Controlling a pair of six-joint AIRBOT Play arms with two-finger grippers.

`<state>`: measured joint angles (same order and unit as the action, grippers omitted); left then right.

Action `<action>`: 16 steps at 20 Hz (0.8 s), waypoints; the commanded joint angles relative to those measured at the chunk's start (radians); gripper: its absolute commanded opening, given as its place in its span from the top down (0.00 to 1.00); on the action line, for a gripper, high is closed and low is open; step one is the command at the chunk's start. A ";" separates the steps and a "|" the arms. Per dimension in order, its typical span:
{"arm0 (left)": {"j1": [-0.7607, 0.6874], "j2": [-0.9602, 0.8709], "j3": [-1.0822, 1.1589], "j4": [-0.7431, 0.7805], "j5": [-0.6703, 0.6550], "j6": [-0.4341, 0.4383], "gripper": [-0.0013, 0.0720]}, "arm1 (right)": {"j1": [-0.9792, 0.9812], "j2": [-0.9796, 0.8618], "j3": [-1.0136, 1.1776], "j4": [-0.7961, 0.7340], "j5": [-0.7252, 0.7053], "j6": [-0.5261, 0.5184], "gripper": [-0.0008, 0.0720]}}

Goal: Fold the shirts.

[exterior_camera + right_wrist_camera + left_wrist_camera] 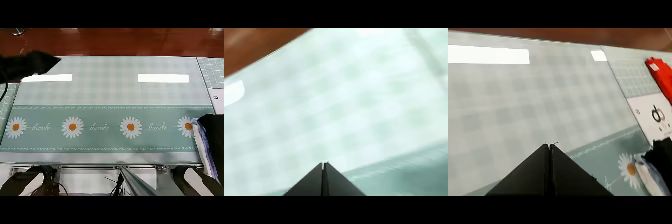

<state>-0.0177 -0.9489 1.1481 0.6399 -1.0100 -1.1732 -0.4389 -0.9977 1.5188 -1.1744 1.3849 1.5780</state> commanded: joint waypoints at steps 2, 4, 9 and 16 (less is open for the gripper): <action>-0.219 -0.143 0.093 0.521 -0.011 -0.274 0.95 | 0.629 -0.183 -0.145 -0.422 -0.126 0.075 0.96; -0.248 -0.185 0.033 0.668 -0.027 -0.369 0.94 | 0.699 -0.255 -0.274 -0.539 -0.185 0.195 0.96; -0.230 -0.228 0.029 0.674 -0.070 -0.332 0.94 | 0.600 -0.322 -0.350 -0.548 -0.196 0.268 0.96; -0.232 -0.229 0.029 0.651 -0.072 -0.340 0.94 | 0.566 -0.304 -0.350 -0.563 -0.159 0.268 0.96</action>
<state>-0.2485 -1.1744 1.1774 1.2839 -1.0794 -1.5082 0.1326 -1.3003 1.1732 -1.7214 1.2182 1.8378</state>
